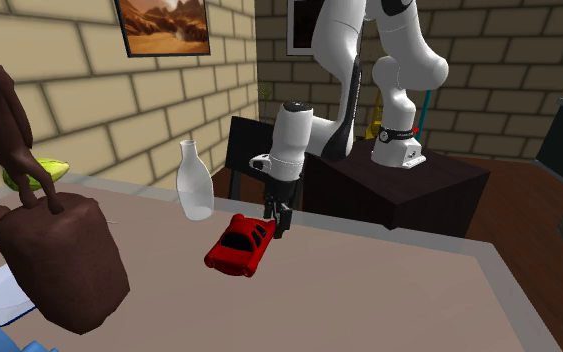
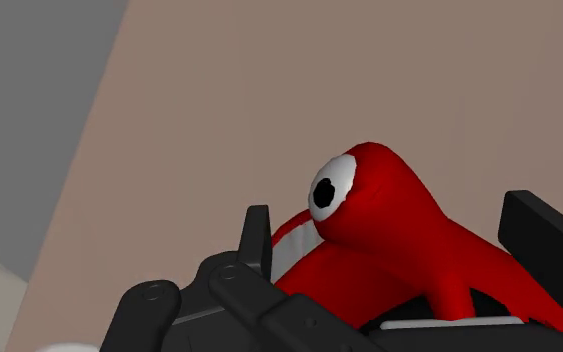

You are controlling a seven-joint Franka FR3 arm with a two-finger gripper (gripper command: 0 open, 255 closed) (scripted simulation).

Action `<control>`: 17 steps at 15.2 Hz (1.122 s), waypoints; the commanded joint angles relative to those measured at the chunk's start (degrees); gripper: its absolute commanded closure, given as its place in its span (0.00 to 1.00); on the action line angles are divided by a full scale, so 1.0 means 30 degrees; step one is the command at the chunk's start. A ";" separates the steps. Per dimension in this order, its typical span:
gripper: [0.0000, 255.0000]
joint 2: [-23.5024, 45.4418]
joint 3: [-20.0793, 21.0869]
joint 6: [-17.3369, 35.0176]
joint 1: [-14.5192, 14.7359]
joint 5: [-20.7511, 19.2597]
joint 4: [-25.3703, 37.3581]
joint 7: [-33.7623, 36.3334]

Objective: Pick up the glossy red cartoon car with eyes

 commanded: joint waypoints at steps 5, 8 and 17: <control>1.00 0.0694 -0.0279 0.0455 0.0248 -0.0130 0.0278 0.0215; 1.00 0.0701 -0.0277 0.0447 0.0253 -0.0127 0.0292 0.0218; 1.00 -0.0389 0.0132 -0.0201 -0.0112 0.0052 -0.0186 -0.0085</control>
